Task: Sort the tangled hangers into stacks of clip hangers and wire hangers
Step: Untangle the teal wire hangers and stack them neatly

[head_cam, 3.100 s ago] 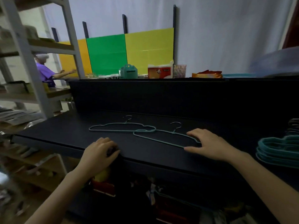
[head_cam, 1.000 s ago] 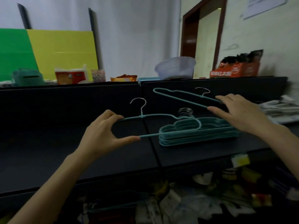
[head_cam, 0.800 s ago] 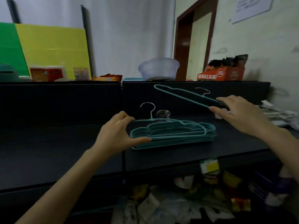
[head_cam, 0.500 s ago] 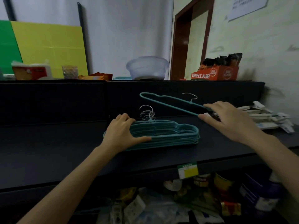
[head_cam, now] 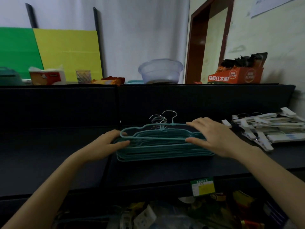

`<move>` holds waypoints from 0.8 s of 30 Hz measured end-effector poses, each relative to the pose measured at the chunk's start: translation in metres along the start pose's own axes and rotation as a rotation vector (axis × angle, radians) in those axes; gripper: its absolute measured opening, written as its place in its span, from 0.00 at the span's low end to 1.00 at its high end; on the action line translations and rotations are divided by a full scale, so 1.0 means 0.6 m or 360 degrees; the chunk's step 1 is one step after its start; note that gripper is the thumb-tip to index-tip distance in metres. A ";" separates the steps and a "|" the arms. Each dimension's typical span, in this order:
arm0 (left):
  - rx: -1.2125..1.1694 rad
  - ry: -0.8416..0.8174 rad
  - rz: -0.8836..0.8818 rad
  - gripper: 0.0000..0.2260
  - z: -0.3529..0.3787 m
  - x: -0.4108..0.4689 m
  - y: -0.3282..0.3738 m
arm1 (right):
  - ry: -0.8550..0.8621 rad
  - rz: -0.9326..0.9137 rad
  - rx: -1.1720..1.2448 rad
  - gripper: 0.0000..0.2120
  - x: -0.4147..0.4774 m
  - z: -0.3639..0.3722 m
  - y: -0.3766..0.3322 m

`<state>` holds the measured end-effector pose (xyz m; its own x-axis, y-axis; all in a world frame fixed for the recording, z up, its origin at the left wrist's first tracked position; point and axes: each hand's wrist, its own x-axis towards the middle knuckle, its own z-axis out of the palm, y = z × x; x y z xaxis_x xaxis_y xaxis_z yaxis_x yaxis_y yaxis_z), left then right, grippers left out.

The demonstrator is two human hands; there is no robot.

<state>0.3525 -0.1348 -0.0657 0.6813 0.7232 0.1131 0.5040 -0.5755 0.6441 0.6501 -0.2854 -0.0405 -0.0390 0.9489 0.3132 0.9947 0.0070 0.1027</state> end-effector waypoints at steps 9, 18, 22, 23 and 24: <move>-0.0230 0.0063 -0.0106 0.10 -0.043 0.002 -0.029 | -0.0209 0.0051 0.0155 0.46 0.040 0.025 -0.033; 0.0360 0.0085 -0.0209 0.09 -0.026 0.044 -0.006 | -0.0620 0.0520 0.0464 0.20 0.030 0.016 0.062; 0.0760 0.0005 -0.0316 0.10 -0.028 0.064 0.012 | -0.0619 0.0551 0.0383 0.13 0.041 0.018 0.073; 0.0880 0.0007 -0.0333 0.11 -0.025 0.067 0.019 | -0.0617 0.0543 0.0334 0.12 0.044 0.015 0.072; 0.0997 0.0020 -0.0342 0.12 -0.020 0.069 0.026 | -0.0618 0.0529 0.0286 0.11 0.047 0.012 0.070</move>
<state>0.3821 -0.1094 -0.0416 0.5267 0.8490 0.0426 0.8441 -0.5283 0.0916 0.6913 -0.2562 -0.0339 0.2849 0.9557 -0.0741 0.9493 -0.2920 -0.1165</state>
